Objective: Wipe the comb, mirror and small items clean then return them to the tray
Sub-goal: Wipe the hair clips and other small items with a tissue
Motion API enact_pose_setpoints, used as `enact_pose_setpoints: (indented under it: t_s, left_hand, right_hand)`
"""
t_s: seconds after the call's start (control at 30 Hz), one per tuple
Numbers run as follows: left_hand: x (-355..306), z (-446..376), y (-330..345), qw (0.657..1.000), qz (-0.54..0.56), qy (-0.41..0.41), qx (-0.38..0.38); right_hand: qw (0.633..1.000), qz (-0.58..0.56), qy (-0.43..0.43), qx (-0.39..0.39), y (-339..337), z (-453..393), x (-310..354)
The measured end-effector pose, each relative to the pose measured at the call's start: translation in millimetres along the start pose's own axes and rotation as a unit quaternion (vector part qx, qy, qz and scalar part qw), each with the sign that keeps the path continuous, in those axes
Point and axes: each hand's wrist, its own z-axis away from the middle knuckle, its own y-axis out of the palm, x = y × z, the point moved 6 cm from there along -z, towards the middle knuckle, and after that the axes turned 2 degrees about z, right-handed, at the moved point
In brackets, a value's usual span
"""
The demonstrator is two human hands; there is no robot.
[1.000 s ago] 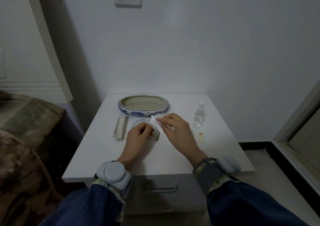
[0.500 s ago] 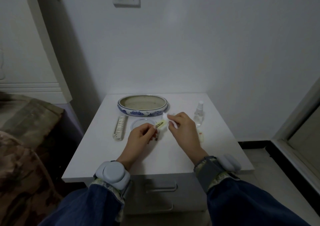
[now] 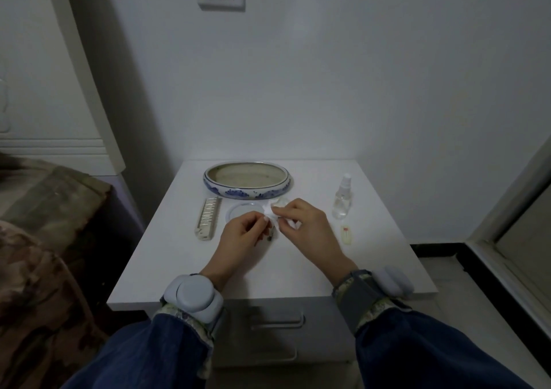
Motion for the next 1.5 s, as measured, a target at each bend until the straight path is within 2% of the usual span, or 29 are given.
enact_pose_setpoints:
  t_s: [0.3,0.43,0.5,0.57,0.63,0.7,0.77,0.93,1.1,1.17,1.23,1.33,1.4,1.5]
  left_hand:
    - [-1,1,5,0.999,-0.002,0.000,0.036]
    - [0,1,4,0.999,0.022,-0.011,0.031]
    - [1,0,3,0.999,0.025,-0.015,0.021]
    - [2,-1,3,1.000,0.019,-0.016,0.014]
    - [2,-1,2,1.000,0.010,-0.012,0.007]
    - [1,0,1,1.000,0.002,-0.006,0.003]
    - [1,0,1,1.000,-0.002,-0.005,0.006]
    - [2,1,4,1.000,-0.005,0.002,0.030]
    - [1,1,5,0.999,0.006,-0.001,0.042]
    - [1,0,4,0.999,0.009,-0.003,0.038]
    - [1,-1,3,0.999,0.025,-0.007,0.031]
    - [2,-2,4,0.998,0.051,-0.010,0.034]
    - [2,-2,6,0.997,0.061,-0.008,0.043]
    - [3,-1,8,0.997,0.056,-0.011,0.047]
  right_hand:
    - [0.997,0.054,0.018,-0.056,-7,-1,-10]
    - [0.989,0.034,0.102,-0.101,-19,-2,-22]
    - [0.984,-0.002,0.114,-0.137,-28,-2,-20]
    - [0.991,-0.024,0.072,-0.110,-24,-3,-8]
    - [0.999,-0.017,0.027,-0.031,-9,-1,2]
    - [1.000,-0.007,0.017,0.019,0,1,4]
    - [0.999,-0.014,0.019,0.033,2,1,1]
    - [1.000,0.026,0.011,-0.004,-1,0,-3]
    - [0.994,0.031,0.091,-0.052,-12,1,-24]
    - [0.988,-0.005,0.141,-0.063,-16,0,-27]
    - [0.970,-0.110,0.210,-0.053,-17,-1,-32]
    - [0.900,-0.297,0.319,0.022,-3,3,-36]
    - [0.851,-0.388,0.344,0.084,9,7,-30]
    - [0.795,-0.492,0.325,0.141,17,7,-17]
